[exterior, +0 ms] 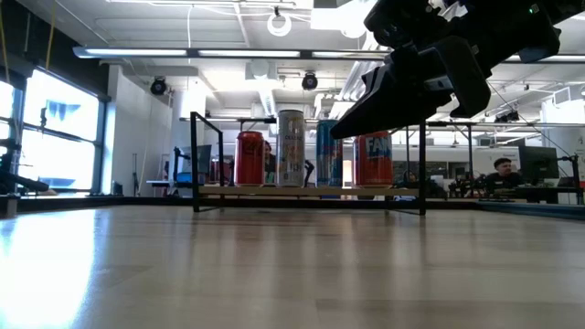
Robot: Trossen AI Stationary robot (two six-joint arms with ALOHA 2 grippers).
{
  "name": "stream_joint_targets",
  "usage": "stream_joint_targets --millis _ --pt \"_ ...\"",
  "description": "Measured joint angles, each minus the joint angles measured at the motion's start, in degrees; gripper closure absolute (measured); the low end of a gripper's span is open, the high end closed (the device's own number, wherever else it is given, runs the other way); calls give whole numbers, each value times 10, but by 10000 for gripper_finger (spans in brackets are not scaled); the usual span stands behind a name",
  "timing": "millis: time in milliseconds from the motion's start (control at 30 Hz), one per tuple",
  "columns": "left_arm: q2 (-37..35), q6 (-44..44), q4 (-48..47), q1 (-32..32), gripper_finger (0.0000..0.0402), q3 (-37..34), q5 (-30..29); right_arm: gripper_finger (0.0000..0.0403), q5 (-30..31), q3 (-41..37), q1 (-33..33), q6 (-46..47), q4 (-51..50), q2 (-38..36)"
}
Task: Place canned beverage on shelf
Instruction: Put the red black soda can on the shelf aligned with the other red black soda can
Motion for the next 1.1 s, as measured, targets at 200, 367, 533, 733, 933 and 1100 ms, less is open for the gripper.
stream_joint_targets --millis 200,367,533,733,933,1100 --pt "0 61 -22 24 401 0 -66 403 0 0 0 0 -1 0" --pt "0 92 -27 54 401 2 -33 403 0 0 0 0 0 0" --pt "0 26 -25 47 401 23 73 403 0 0 0 0 0 0" --pt "-1 -78 -34 7 401 3 88 403 0 0 0 -2 -1 0" --pt "0 -104 -24 -2 401 -69 14 403 0 0 0 -5 -1 0" --pt "0 -104 -6 0 401 -104 -81 403 0 0 0 -1 -3 0"
